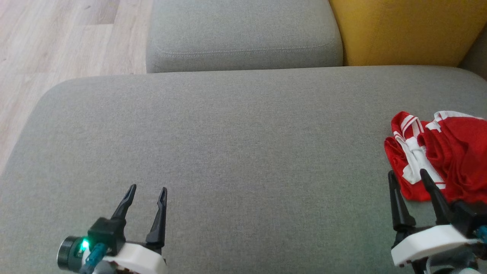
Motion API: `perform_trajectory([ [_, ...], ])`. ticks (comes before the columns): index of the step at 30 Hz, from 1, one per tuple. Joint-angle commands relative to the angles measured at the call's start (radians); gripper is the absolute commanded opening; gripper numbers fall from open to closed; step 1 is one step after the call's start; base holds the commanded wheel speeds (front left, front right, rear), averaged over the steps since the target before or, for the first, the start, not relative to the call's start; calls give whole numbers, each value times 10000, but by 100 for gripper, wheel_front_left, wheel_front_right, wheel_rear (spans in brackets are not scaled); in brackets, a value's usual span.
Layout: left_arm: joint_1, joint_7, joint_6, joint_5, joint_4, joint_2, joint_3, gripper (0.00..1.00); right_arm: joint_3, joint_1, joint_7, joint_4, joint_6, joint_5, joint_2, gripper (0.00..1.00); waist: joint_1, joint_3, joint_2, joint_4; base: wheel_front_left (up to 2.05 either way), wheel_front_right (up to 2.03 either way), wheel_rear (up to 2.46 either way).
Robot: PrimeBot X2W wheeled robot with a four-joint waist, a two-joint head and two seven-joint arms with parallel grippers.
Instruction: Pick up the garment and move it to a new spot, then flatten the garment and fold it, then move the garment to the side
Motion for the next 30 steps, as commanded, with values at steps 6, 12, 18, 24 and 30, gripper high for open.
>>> perform_trajectory([
  [6,-562,-85,115,31,-363,201,360,100,204,-351,19,-363,65,84,-57,100,0,11,-1,53,0,0,0],
  [12,-628,-115,137,29,-366,217,320,100,185,-370,18,-361,65,113,-57,100,0,44,-1,124,0,0,0],
  [18,-712,-165,176,66,-392,220,263,100,185,-392,9,-377,65,111,-57,100,0,106,-1,171,0,0,0],
  [24,72,-62,54,-213,300,-110,-87,0,58,16,-30,416,-3,296,1,0,0,115,-1,163,0,0,0],
  [30,-25,54,-75,-929,370,-164,114,0,57,-126,-34,572,1,1053,-40,0,0,136,-1,134,0,0,0],
])
